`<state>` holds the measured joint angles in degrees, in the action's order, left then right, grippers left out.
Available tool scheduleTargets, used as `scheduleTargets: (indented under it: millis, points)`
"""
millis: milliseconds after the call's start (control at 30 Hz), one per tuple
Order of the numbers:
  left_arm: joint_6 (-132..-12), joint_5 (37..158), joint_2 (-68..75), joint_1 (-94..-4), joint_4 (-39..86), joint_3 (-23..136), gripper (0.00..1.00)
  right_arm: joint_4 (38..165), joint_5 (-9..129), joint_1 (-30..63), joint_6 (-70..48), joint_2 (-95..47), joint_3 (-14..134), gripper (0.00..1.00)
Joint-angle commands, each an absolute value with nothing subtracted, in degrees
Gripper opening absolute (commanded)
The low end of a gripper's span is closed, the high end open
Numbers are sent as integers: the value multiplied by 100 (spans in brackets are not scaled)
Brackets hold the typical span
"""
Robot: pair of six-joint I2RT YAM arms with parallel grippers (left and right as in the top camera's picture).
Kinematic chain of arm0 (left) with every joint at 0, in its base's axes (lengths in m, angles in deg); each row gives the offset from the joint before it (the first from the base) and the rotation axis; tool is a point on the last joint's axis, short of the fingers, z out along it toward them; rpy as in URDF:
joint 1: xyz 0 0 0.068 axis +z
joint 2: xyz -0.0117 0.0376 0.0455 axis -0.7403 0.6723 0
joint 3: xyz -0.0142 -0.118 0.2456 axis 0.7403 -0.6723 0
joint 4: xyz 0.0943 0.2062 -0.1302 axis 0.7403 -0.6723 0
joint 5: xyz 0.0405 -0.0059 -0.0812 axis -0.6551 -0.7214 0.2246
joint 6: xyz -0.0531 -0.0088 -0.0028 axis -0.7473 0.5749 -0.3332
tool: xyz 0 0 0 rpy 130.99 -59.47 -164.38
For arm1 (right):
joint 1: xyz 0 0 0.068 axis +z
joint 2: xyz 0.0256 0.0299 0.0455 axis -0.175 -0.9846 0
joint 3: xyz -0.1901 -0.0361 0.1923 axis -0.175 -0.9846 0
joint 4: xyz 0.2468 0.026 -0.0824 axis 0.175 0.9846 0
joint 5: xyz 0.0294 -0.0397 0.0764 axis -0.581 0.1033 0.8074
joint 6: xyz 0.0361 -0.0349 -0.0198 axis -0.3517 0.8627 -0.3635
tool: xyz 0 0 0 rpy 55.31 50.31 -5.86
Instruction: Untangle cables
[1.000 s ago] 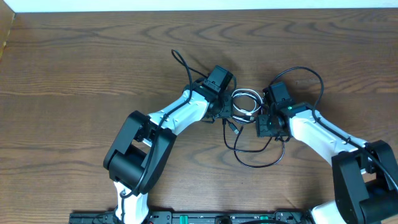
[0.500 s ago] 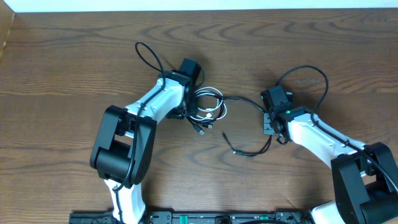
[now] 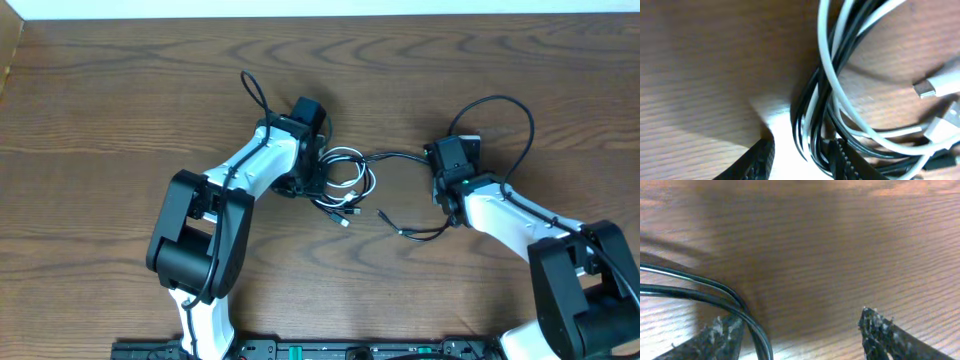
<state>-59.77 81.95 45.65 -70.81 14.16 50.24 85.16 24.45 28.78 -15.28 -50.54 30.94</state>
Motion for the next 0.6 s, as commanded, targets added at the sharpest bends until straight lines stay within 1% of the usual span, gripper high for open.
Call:
scheduleTargets:
  millis: [0, 67, 167, 200, 233, 300, 333, 367, 567]
  points:
    - [-5649, 8540, 4875, -7109, 1336, 4762, 41, 8570, 2491, 2596, -1183, -5371, 2831, 76]
    - [-5655, 8542, 4875, -7109, 1314, 4753, 41, 8575, 2497, 2436, -1178, -5371, 2816, 81]
    - [-5714, 8540, 4812, -7109, 1226, 4764, 36, 8570, 2681, 2273, -1106, -5371, 2816, 84]
    - [-5714, 8540, 4736, -7109, 1231, 4766, 34, 8570, 2792, 2233, -1036, -5371, 2816, 84]
    - [-5714, 8545, 4628, -7109, 1239, 4766, 29, 8570, 2904, 2196, -944, -5371, 2816, 85]
    - [-5717, 8547, 4406, -7109, 1255, 4766, 19, 8573, 3063, 2137, -813, -5364, 2818, 84]
    - [-5714, 8569, 4268, -7109, 1253, 4766, 19, 8588, 3125, 2120, -818, -5347, 2823, 82]
    - [-5714, 8593, 4121, -7109, 1253, 4766, 15, 8608, 3166, 2106, -820, -5323, 2833, 81]
    - [-5581, 8612, 3223, -7109, 1244, 4766, 11, 9019, 3500, 2089, -820, -4756, 2958, 79]
